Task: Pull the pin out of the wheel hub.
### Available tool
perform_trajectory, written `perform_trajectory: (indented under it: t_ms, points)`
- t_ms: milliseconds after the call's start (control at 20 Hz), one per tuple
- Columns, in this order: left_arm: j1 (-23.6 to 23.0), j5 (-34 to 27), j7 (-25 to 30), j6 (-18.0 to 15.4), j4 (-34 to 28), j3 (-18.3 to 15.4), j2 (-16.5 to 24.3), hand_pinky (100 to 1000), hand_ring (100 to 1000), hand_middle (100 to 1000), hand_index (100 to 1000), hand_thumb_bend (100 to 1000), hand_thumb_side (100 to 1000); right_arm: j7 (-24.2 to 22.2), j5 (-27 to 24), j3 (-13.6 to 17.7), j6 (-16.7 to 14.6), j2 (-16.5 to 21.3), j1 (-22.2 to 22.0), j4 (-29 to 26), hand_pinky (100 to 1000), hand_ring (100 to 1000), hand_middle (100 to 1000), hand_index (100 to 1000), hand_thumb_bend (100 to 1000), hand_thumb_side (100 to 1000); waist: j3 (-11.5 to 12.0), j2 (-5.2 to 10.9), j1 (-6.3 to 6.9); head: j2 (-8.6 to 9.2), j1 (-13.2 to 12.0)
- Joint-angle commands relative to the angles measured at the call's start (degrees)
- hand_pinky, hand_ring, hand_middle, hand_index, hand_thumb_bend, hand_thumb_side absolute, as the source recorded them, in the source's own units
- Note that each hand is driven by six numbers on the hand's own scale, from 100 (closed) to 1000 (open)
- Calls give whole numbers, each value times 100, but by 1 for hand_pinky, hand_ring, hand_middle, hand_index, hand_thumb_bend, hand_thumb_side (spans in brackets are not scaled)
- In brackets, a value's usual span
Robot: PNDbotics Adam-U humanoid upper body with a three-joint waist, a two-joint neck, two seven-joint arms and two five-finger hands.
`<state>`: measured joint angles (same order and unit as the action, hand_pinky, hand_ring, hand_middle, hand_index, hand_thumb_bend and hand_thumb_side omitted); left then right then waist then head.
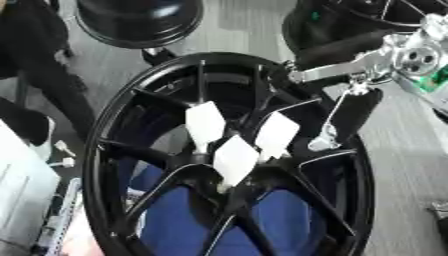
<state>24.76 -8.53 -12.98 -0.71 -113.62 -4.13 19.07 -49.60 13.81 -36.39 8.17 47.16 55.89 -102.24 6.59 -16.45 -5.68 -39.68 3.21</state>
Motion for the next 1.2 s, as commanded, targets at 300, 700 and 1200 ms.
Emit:
perform_trajectory:
  t_ms: [300, 700, 1200]
  points:
    - [69, -40, -14, -7, -97, -63, 52, 667, 720, 494, 797, 100, 720, 141, -135, 42, -7, 44, 64, 29, 923, 902, 852, 838, 408, 166, 11, 82, 11, -2, -9]
    - [71, -35, -25, -18, -97, -77, 44, 667, 720, 494, 797, 100, 719, 164, -174, 28, -10, 25, 50, 93, 921, 897, 840, 821, 414, 170, 24, 83, 1, -38, 0]
    - [82, -25, -50, -41, -97, -101, 26, 668, 719, 494, 796, 100, 719, 191, -400, 75, 17, 123, -203, 102, 903, 845, 755, 704, 301, 176, 55, 69, -32, -70, 22]
